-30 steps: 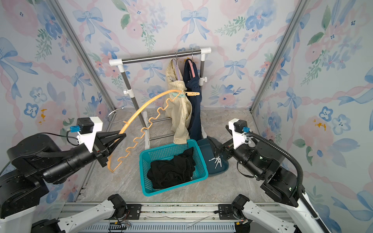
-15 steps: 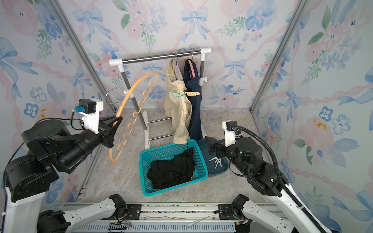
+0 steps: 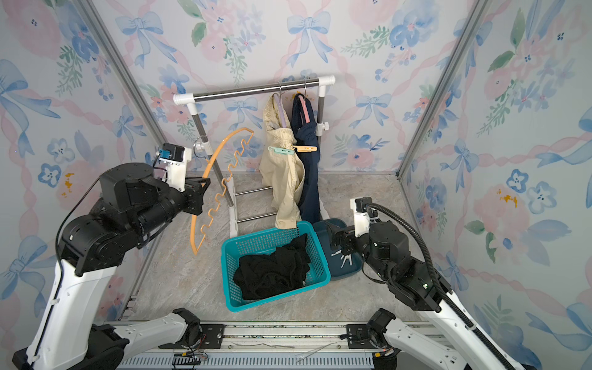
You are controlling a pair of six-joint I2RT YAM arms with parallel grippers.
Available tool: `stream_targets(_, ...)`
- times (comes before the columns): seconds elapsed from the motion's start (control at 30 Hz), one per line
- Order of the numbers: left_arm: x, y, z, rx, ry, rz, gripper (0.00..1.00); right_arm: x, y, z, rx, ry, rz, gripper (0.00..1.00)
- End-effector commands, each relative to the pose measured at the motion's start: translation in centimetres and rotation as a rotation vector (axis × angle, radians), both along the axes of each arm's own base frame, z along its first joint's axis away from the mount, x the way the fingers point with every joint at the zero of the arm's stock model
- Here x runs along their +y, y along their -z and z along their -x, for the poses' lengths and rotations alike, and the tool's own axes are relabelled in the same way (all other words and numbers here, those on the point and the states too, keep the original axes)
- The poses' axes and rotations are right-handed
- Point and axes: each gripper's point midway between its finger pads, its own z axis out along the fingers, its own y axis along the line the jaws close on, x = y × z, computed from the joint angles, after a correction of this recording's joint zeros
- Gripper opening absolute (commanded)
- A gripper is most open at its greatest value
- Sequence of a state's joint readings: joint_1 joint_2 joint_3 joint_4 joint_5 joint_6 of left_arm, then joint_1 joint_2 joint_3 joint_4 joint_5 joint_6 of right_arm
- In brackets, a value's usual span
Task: Remove the clothespins securing shorts to the hanger
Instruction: Place the hanger on the clothesline.
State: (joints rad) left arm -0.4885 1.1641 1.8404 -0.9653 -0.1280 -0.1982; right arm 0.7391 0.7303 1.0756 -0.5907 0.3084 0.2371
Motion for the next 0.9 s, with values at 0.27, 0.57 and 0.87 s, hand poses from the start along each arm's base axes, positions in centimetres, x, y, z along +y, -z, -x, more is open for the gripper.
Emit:
stream_targets(0.27,-0.1,-2.2,-10.6,-0.021,-0.062,0.128,0.00,-0.4,1.0,0.6,-0.017,-0.017,0.005,0.96)
stream_targets(0.57,0.7,-5.3,-14.9,-0.087,-0.101,0.195,0.00,-0.1,1.7,0.7,-0.010,-0.041,0.007,0.97)
stream_targets(0.87,2.9,-5.9,-16.7,-0.114,-0.183,0.208,0.00,0.8,2.2,0.6,0.003,-0.071,0.002,0.96)
